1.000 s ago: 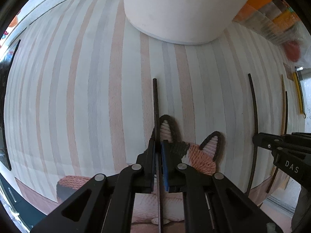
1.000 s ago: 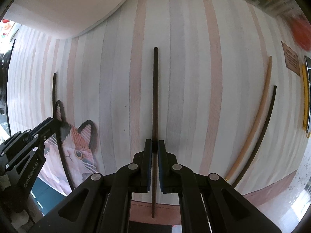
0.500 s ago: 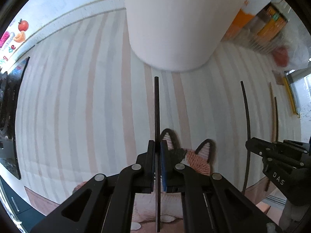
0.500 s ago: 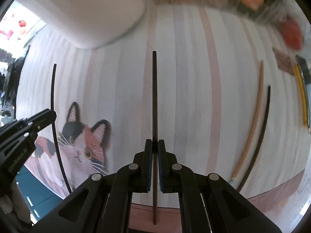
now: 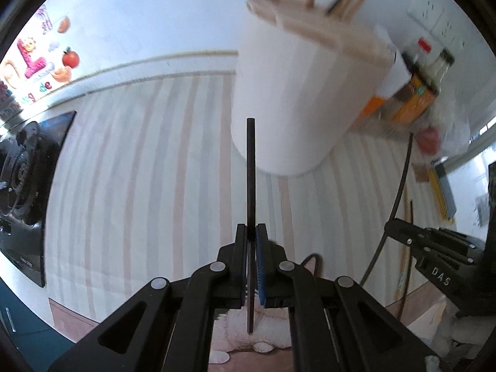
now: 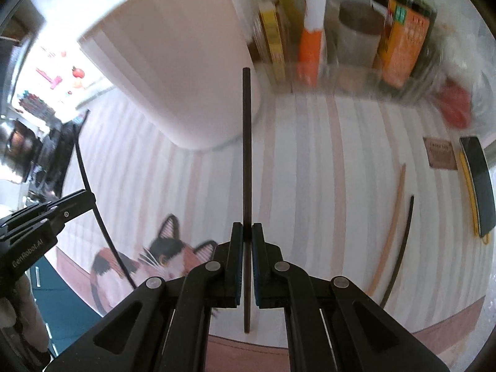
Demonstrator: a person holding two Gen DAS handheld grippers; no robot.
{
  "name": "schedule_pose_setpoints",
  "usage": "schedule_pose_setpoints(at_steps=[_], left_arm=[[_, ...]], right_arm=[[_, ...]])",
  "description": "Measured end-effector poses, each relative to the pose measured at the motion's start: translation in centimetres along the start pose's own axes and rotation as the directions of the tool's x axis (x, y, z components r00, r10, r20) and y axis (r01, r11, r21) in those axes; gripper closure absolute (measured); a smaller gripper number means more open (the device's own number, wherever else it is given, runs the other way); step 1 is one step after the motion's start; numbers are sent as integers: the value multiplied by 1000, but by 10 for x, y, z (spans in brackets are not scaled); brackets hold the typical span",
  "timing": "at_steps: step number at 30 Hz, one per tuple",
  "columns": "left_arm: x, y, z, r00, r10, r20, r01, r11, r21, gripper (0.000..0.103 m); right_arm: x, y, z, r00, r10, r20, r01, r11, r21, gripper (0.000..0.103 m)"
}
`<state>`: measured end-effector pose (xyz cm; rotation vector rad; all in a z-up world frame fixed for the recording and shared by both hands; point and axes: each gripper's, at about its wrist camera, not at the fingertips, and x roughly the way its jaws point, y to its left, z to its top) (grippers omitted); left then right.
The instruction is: Organize utensils
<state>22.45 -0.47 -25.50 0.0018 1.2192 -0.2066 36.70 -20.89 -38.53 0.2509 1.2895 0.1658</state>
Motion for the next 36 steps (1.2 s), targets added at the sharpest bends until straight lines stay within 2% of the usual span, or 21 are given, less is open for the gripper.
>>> schedule_pose_setpoints(at_steps=[3,6,11,22,27,29,31,33,35,36], left_arm=[[-20,5,9,999,6,54,-6,1000,-9,100],[-37,9,17,994,18,110,-16,1000,-19,101],[-61,13,27,982,45,181,-42,999,-22,101],[-117,17,51,944,57,325,-49,998,-34,103],[-140,17,61,930,33,367,-25,999,-26,103],[-141,20,63,932,13,363,-1,999,-33,102],[-131,28,64,942,9,334,9,999,-53,98],[-107,40,61,959,-19,282,42,996,-75,93],[-73,52,57,980,-23,197,46,992,-114,69],[-54,58,54,987,-30,159,51,990,-129,67]], right_arm=[[-15,0,8,998,17,57,-16,1000,-17,98],[-28,17,13,992,27,120,-24,999,-32,98],[-54,31,22,972,29,234,-12,997,-73,98],[-121,48,46,926,75,369,-37,993,-110,98],[-151,55,58,900,117,420,-68,989,-130,98],[-161,60,63,894,136,427,-84,987,-138,98],[-168,65,64,891,151,429,-98,985,-142,98],[-168,68,63,897,154,415,-102,984,-144,98],[-161,69,59,912,159,378,-115,984,-137,98],[-154,68,57,926,155,344,-116,984,-133,98]])
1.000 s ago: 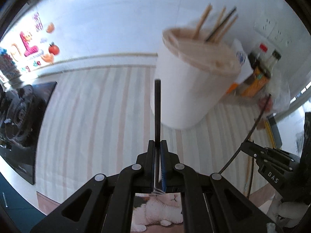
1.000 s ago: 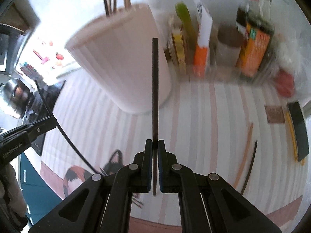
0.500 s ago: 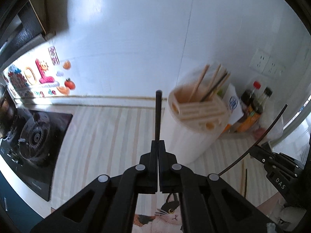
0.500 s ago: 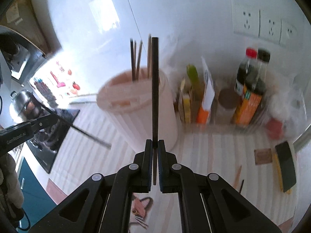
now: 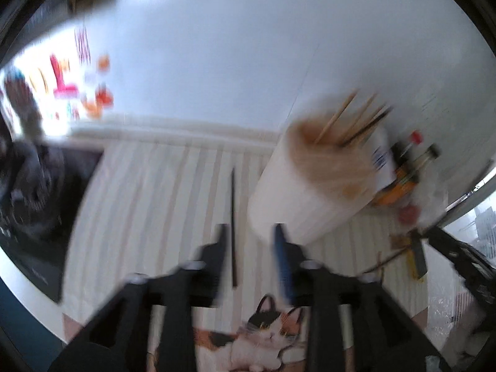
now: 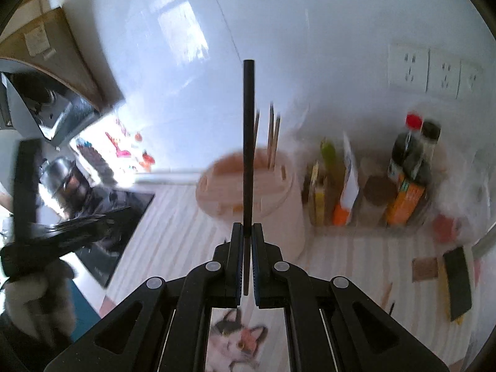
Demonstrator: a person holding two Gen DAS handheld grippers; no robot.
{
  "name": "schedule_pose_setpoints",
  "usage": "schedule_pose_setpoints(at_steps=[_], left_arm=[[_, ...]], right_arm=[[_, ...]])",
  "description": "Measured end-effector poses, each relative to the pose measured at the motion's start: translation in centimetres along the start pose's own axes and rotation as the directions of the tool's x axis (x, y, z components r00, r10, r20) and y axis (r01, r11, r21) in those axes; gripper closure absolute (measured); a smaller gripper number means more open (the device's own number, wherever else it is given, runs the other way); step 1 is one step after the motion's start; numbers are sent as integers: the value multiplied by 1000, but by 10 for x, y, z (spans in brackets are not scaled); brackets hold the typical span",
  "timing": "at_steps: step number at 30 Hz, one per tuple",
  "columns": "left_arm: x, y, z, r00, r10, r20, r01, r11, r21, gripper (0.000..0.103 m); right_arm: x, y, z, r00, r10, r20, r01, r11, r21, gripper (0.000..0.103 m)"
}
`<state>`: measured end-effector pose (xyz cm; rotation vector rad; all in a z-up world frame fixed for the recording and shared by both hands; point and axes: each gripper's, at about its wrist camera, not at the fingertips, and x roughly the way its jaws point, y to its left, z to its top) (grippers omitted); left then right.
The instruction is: Organize utensils
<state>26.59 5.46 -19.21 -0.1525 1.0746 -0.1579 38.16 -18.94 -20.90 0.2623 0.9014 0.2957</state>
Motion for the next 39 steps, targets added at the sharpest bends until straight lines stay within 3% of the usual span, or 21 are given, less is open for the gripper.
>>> schedule_pose_setpoints(at_steps=[7,10,14,15,16,17,20,24,28,31,34,37,39], left_arm=[[99,9,-26,983,17,-181,-17,1000,0,67],[137,0,-31,971,52,-233,-46,998,34,67],[182,-8,-38,942,149,-302,-118,986,120,67],[187,-8,-39,938,163,-307,-128,983,133,69],[193,-9,-42,932,185,-311,-141,978,157,89],[195,-9,-44,928,201,-314,-152,973,172,102],[193,-7,-53,928,208,-309,-156,970,187,103],[174,7,-82,921,184,-343,-139,979,151,103],[153,29,-132,882,115,-457,-93,993,69,103],[142,32,-149,870,85,-486,-70,996,48,103],[133,36,-137,889,35,-457,-43,999,-7,100],[137,43,-104,920,14,-392,-37,998,-53,96],[150,46,-81,931,42,-363,-64,997,-49,87]], right_arm=[[38,-31,-42,978,-12,-210,31,996,87,98],[50,-43,-58,956,-3,-293,42,991,125,98],[68,-58,-75,917,24,-398,49,984,172,98],[74,-62,-78,907,26,-420,56,982,182,98],[82,-67,-82,894,34,-446,63,978,201,98],[89,-70,-84,882,43,-468,63,976,208,98],[116,-80,-92,840,52,-539,89,969,232,98],[153,-93,-100,801,28,-598,138,964,229,98],[191,-97,-112,753,-31,-657,189,967,171,98],[210,-97,-125,711,-63,-700,209,970,125,98],[218,-91,-134,690,-103,-716,220,973,71,98],[218,-87,-136,691,-121,-713,222,974,50,98],[217,-88,-136,692,-115,-712,226,972,63,98]])
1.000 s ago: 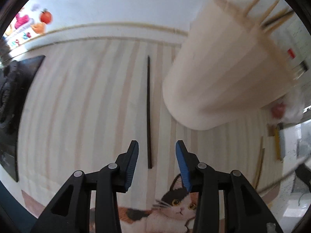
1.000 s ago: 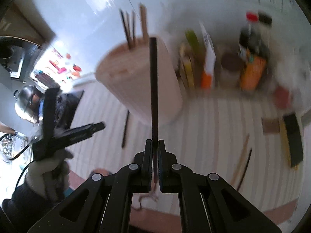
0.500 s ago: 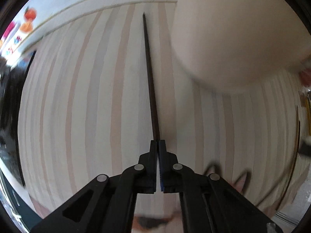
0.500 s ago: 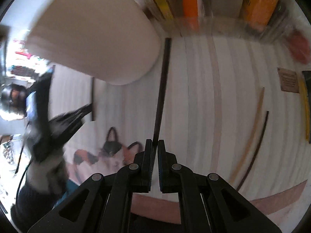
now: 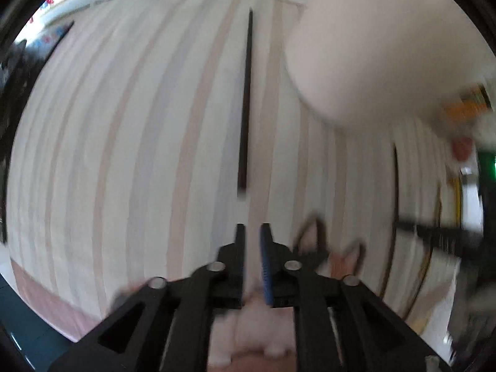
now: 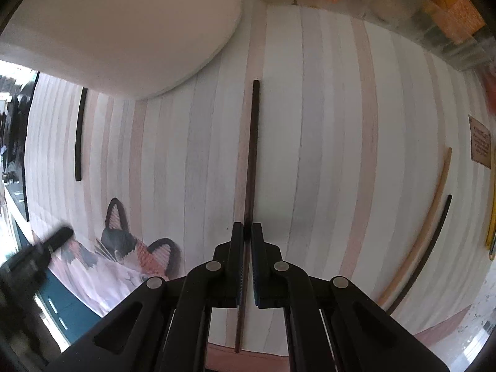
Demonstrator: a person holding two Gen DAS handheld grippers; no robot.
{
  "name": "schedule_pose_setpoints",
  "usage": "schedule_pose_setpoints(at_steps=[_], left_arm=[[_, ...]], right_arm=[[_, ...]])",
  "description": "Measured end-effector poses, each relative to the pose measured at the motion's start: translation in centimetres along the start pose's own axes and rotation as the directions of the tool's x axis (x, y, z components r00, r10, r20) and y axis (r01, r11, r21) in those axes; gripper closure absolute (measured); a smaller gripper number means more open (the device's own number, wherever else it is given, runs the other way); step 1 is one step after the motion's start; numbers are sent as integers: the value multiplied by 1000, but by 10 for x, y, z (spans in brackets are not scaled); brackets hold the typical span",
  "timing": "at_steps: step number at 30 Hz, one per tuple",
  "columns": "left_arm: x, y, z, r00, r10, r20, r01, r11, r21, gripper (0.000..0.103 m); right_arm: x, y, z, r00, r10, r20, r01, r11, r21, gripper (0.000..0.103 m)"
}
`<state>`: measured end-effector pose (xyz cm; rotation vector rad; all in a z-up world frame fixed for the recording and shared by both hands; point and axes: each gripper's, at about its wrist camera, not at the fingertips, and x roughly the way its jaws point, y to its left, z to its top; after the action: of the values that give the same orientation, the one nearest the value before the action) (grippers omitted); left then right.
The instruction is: Organize utensils
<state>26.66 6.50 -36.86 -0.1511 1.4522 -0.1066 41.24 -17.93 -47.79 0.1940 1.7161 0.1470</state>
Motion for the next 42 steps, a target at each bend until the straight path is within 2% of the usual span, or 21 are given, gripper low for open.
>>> schedule_pose_setpoints(at_steps=[2,6,9,10,12,15,17,20,24,27,31,37,42], left_arm=[[7,-3,20,999,41,33,-42,999,27,75],[30,-11,44,991,129,25,-130,990,50,74],[36,-19,48,985,165,52,-169,983,71,78],[36,-22,47,985,160,63,-164,984,70,97],[35,-23,44,983,169,70,-175,981,81,98],[37,-44,33,987,153,41,-156,984,84,99],[37,-43,15,991,133,2,-132,987,89,99],[27,-26,-32,992,85,-95,-76,993,91,99],[19,-5,-63,984,46,-172,-38,998,51,98],[20,3,-51,986,19,-164,-18,1000,13,96],[24,23,-11,991,7,-136,-9,1000,-16,94],[35,15,33,991,59,-123,-60,998,-10,92],[33,-11,34,988,114,-105,-111,993,29,92]], right_arm=[[0,-2,-1,1000,12,-3,-12,1000,17,98],[0,-11,9,1000,26,-4,-25,999,48,98],[1,-14,7,1000,25,0,-25,998,60,98],[2,-14,6,1000,26,0,-26,998,63,98],[1,-14,6,1000,18,2,-18,998,65,98],[-2,-18,6,1000,11,7,-11,998,58,98],[5,-10,-2,1000,15,10,-15,998,57,98],[6,-10,-7,1000,23,10,-23,998,55,98],[4,-3,-7,1000,10,13,-11,999,34,98],[4,2,-9,1000,-5,11,5,1000,14,98],[3,6,-8,1000,-11,-8,11,1000,4,98],[4,6,-4,1000,4,-29,-3,1000,24,98],[-3,-5,8,999,20,-41,-18,998,52,98]])
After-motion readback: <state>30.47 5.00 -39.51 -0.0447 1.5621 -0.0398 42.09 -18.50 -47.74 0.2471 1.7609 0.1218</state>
